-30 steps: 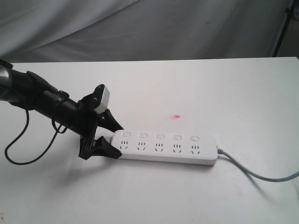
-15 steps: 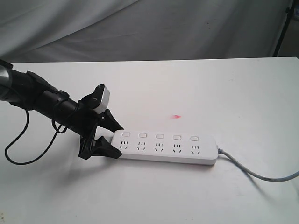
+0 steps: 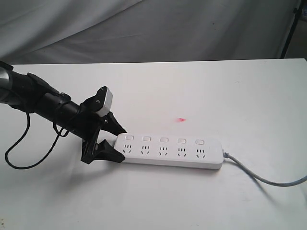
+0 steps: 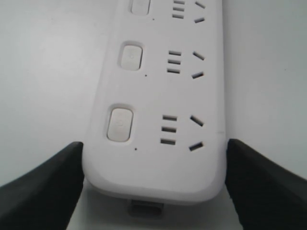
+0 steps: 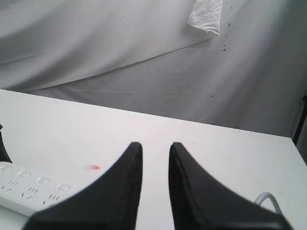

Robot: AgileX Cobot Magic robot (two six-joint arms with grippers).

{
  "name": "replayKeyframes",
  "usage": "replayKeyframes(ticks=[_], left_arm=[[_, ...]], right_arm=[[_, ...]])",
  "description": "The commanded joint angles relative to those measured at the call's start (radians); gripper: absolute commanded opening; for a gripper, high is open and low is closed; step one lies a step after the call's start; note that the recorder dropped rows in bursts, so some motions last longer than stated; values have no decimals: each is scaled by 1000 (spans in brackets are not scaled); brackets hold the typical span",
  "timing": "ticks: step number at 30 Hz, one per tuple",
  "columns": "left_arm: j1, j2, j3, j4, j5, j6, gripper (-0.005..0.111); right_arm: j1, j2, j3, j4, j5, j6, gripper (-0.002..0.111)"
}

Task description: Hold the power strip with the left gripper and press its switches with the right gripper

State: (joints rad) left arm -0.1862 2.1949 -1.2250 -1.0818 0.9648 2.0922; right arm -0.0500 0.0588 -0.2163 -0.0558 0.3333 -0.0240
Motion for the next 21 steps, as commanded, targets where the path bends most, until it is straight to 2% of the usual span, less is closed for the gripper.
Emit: replayKeyframes(ticks=[1, 18, 21], left_arm=[[-4, -3, -3, -2, -23, 2, 3], [-4, -3, -3, -9, -23, 2, 3], [-4, -3, -3, -9, -23, 2, 3]], right_arm=[[2, -45, 41, -9, -18, 9, 19], [2, -59, 216, -6, -82, 10, 19], [2, -59, 216, -6, -39, 10, 19]])
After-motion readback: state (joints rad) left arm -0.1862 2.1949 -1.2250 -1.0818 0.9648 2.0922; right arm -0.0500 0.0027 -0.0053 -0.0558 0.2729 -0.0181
